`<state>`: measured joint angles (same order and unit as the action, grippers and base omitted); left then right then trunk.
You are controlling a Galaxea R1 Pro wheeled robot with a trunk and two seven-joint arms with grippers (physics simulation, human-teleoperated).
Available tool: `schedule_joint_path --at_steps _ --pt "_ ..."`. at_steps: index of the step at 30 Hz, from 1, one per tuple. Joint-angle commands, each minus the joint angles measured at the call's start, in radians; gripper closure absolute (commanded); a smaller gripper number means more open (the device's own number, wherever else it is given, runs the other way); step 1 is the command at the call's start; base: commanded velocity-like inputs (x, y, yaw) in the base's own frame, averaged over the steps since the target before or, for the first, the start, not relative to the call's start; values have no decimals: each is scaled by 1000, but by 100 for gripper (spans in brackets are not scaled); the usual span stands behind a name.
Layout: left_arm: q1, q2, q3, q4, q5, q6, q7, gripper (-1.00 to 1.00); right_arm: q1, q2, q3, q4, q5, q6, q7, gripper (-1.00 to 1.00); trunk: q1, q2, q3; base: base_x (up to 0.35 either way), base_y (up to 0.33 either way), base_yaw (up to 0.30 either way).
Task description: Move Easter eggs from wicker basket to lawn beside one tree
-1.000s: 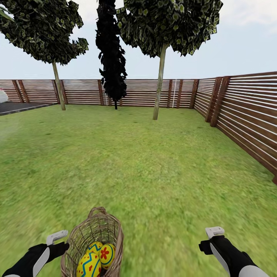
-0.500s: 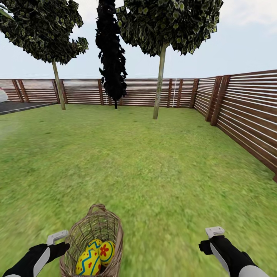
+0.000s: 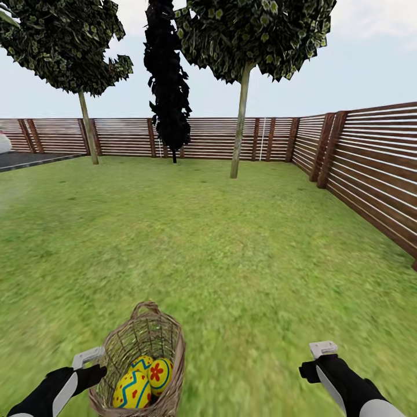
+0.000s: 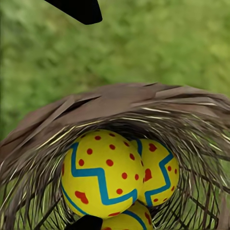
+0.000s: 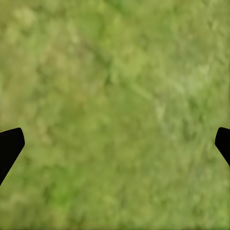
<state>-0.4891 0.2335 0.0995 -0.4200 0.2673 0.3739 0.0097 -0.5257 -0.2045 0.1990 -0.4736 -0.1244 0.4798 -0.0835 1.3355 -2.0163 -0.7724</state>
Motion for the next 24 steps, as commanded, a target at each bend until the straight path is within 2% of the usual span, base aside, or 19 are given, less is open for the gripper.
schedule_joint_path --at_steps 1,24 --pt "0 0 3 -2 9 7 1 -100 0 -1 8 -2 -11 5 -8 -100 4 -8 -4 0 0 0" --pt "0 -5 3 -2 6 7 1 -100 0 7 8 -1 -10 4 -10 -100 92 -169 -76 0 0 0"
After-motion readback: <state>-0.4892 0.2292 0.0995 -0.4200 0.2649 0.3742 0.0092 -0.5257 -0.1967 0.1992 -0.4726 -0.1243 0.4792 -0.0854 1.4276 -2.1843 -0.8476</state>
